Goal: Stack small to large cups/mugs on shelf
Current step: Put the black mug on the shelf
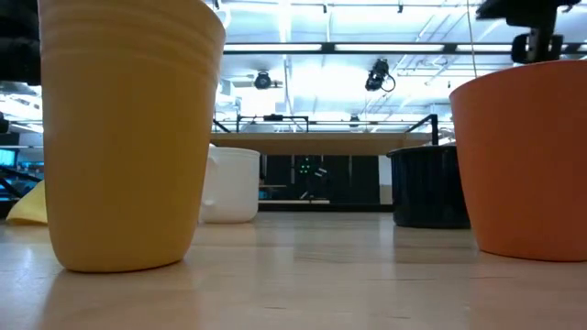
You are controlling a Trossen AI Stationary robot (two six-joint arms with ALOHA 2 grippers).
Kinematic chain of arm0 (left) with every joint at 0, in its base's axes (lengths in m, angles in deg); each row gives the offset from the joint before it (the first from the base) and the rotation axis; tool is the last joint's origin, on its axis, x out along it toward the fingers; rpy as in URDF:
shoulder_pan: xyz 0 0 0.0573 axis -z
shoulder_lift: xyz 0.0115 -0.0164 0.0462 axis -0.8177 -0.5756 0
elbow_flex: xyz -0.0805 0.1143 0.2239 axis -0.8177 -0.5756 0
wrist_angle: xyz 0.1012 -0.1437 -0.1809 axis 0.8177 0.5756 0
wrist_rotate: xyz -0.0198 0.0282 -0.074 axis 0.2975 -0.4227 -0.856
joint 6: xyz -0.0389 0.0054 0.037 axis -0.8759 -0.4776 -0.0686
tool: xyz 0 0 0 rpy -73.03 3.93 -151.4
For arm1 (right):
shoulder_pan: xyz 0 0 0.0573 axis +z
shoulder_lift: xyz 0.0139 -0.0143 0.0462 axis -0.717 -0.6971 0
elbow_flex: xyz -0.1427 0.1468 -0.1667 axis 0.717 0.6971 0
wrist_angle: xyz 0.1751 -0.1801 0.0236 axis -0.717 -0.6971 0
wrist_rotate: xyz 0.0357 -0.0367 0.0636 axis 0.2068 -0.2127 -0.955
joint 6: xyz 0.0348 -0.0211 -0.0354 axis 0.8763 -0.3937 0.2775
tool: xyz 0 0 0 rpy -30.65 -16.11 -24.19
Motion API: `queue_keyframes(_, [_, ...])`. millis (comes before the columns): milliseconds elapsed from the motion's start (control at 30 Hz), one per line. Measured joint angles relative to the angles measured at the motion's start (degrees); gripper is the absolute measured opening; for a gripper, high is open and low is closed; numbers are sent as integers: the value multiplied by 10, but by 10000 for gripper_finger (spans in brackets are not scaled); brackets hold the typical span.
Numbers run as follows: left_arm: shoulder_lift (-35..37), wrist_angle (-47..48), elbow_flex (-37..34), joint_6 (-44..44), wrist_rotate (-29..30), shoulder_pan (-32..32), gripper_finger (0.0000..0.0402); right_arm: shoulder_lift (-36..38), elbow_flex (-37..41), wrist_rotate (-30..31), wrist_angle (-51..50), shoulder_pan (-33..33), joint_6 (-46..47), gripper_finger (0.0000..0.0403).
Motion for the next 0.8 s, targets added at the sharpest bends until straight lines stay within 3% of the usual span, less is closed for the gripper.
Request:
queue_keyframes(200, [-12, -2, 0, -5, 0, 2, 25, -103, -105, -21, -89, 7, -1, 30])
queue_keyframes(367, [-14, -2, 0, -5, 0, 7, 24, -168, -166, -21, -233, 51, 37, 30])
queue_keyframes(633, [-14, -2, 0, -4, 0, 25, 23, -178, -135, 37, -258, 171, 177, 31])
queue_keyframes(800, [-14, -2, 0, -5, 0, 28, 24, -171, -88, 93, -201, 240, 255, 38])
